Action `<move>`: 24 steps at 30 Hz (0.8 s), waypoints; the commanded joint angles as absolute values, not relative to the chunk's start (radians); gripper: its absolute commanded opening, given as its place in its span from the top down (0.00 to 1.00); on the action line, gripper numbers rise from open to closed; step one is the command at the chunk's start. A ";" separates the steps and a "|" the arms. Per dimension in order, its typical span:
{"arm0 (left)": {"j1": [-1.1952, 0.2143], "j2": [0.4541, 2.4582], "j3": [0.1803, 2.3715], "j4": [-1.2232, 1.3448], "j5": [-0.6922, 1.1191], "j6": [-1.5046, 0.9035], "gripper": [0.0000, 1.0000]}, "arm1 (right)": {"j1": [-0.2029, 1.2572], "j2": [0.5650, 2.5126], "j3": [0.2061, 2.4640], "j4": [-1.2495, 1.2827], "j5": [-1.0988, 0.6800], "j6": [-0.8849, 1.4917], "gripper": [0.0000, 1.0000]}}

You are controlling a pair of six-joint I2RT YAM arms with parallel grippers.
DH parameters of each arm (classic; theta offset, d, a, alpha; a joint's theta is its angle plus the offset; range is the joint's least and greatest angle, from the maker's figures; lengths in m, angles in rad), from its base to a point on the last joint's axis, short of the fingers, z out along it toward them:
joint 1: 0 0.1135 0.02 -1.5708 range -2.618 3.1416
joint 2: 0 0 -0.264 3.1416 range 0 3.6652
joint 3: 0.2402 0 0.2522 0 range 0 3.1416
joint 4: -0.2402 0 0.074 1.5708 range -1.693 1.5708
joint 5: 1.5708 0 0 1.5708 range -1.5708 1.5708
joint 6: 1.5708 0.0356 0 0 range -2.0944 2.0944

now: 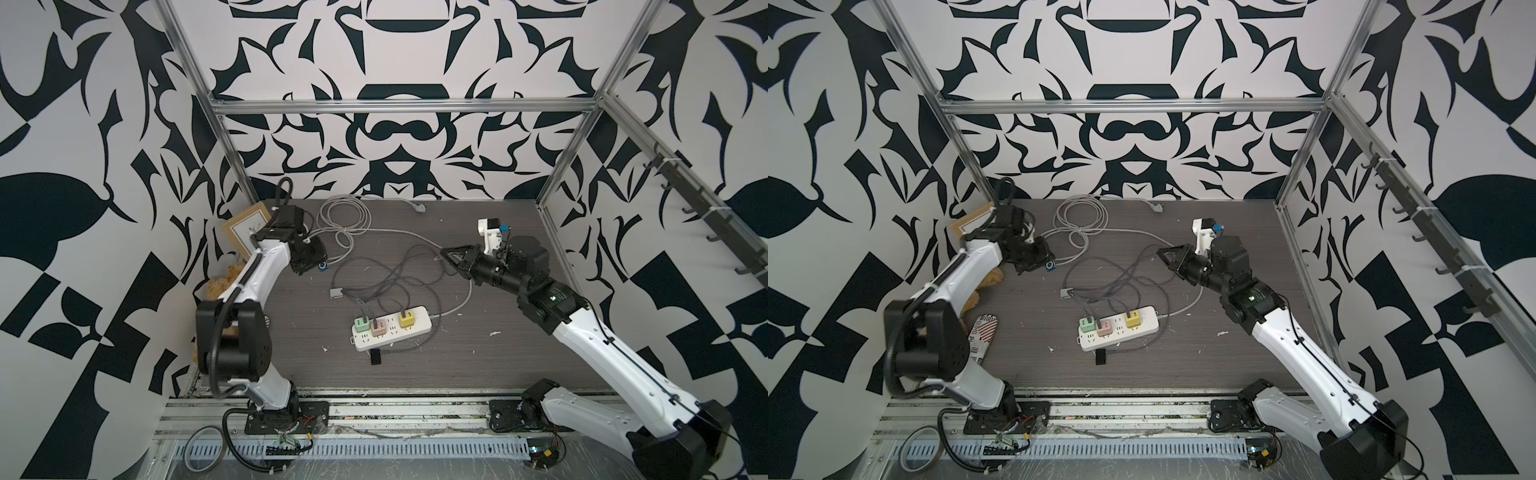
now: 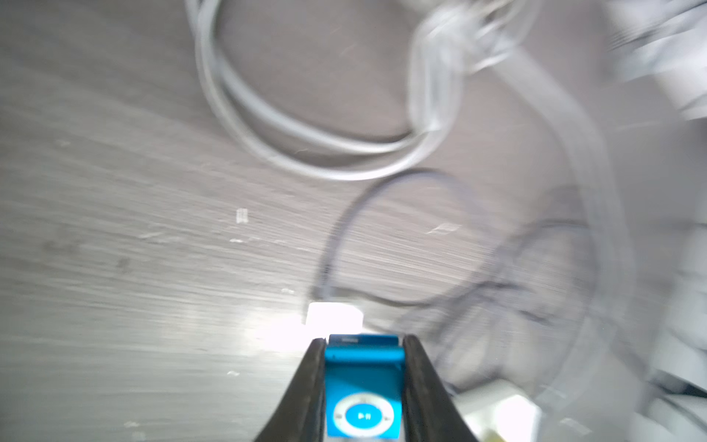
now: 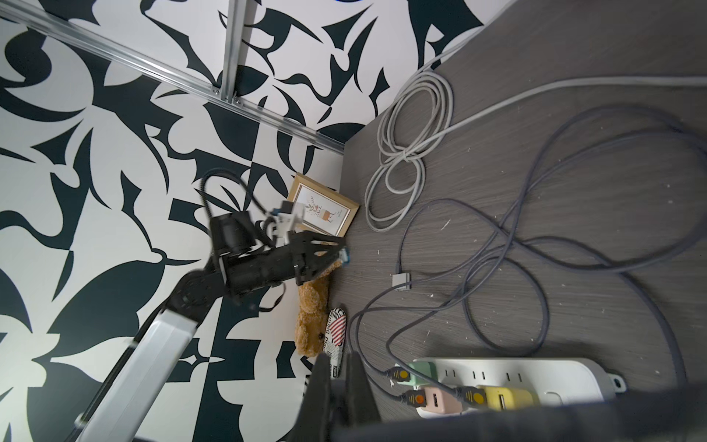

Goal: Charge mp3
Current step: Pick up the MP3 player from the center of the board, then adjust the socket at the center of the board.

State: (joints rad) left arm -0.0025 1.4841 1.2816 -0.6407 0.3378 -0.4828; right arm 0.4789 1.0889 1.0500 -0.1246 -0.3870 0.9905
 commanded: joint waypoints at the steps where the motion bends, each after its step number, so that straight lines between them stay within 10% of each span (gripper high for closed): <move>1: 0.032 1.413 1.262 -0.505 0.798 -0.522 0.86 | 0.475 1.159 1.224 -0.096 -0.439 0.824 1.00; 7: -0.072 1.380 1.338 -0.387 1.041 -0.657 0.96 | 0.483 1.271 1.333 -0.012 -0.530 0.775 1.00; 24: -0.214 1.404 1.370 -0.405 0.950 -0.660 0.98 | 0.605 1.327 1.361 -0.009 -0.453 0.745 1.00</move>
State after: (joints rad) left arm -0.2127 1.3876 1.3266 -0.3374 0.9775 -0.7113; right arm 0.6056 1.3510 1.3277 -0.0483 -0.4904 0.7593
